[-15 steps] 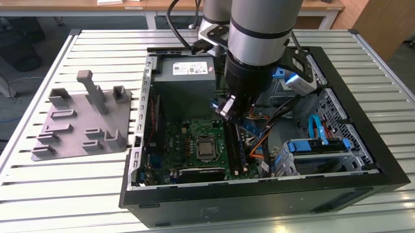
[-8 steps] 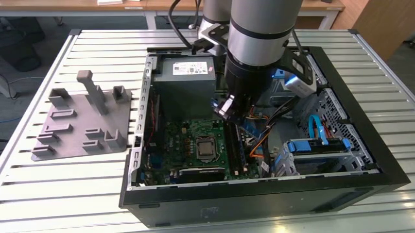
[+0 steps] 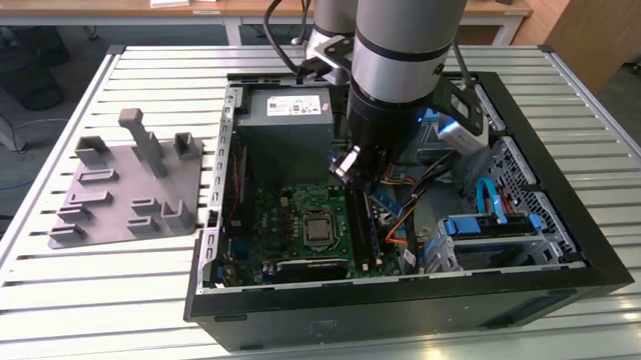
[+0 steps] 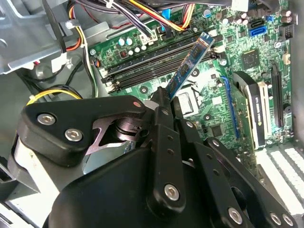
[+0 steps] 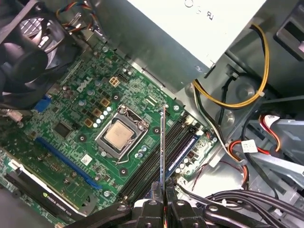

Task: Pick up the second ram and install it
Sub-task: 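Insert the second ram into the second slot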

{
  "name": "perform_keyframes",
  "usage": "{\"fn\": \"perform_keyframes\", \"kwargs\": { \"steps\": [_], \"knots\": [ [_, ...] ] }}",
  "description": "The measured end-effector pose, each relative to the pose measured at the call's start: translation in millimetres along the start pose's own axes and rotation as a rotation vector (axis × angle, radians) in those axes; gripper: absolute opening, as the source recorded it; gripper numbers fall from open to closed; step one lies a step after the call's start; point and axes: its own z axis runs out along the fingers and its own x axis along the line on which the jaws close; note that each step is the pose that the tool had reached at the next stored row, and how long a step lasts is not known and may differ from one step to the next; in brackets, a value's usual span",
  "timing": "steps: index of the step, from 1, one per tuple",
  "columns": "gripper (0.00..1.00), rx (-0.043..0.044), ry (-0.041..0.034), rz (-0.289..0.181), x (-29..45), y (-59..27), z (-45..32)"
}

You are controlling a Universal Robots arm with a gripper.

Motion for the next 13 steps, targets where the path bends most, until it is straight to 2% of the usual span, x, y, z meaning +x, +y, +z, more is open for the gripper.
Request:
{"fn": "perform_keyframes", "kwargs": {
  "steps": [13],
  "knots": [
    [0.14, 0.0062, -0.0024, 0.118, 0.1, 0.0, 1.1]
  ]
}}
